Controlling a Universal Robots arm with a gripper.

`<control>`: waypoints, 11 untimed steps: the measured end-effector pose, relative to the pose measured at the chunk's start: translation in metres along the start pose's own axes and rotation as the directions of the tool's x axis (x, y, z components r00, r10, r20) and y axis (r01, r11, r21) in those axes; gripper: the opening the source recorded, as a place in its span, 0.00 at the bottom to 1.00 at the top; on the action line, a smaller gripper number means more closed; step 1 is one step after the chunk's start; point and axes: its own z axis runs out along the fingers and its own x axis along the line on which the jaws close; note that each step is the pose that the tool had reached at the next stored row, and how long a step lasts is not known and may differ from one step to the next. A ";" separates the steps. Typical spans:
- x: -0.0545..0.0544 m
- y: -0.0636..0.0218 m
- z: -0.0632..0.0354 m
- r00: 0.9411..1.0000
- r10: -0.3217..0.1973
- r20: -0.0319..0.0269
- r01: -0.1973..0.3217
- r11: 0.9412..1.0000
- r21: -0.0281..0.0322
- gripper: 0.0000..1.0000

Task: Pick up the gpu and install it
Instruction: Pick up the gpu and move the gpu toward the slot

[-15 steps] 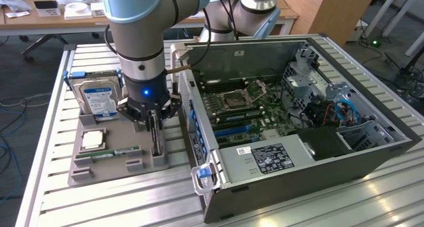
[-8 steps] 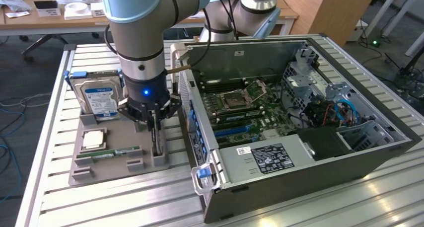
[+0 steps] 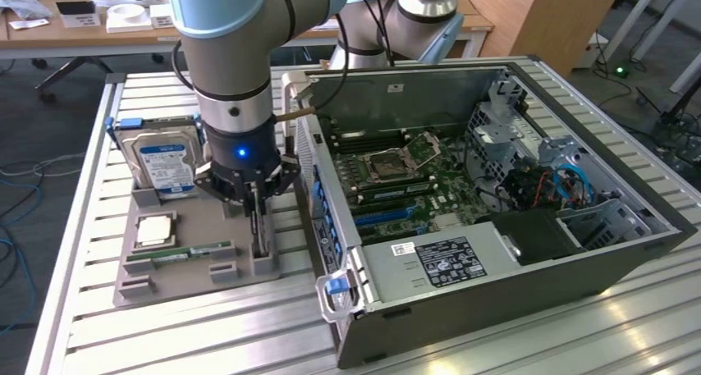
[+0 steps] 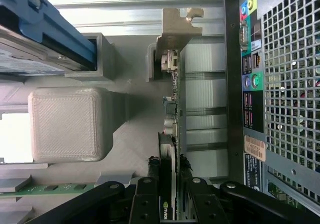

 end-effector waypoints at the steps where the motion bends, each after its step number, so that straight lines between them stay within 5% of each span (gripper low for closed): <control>1: 0.000 0.0000 0.0001 1.000 -0.017 -0.001 0.017 1.000 0.000 0.26; 8: 0.000 0.0001 -0.0002 1.000 -0.026 0.000 0.026 1.000 -0.001 0.26; 11: 0.000 0.0003 -0.0076 1.000 -0.026 -0.001 0.026 1.000 -0.001 0.26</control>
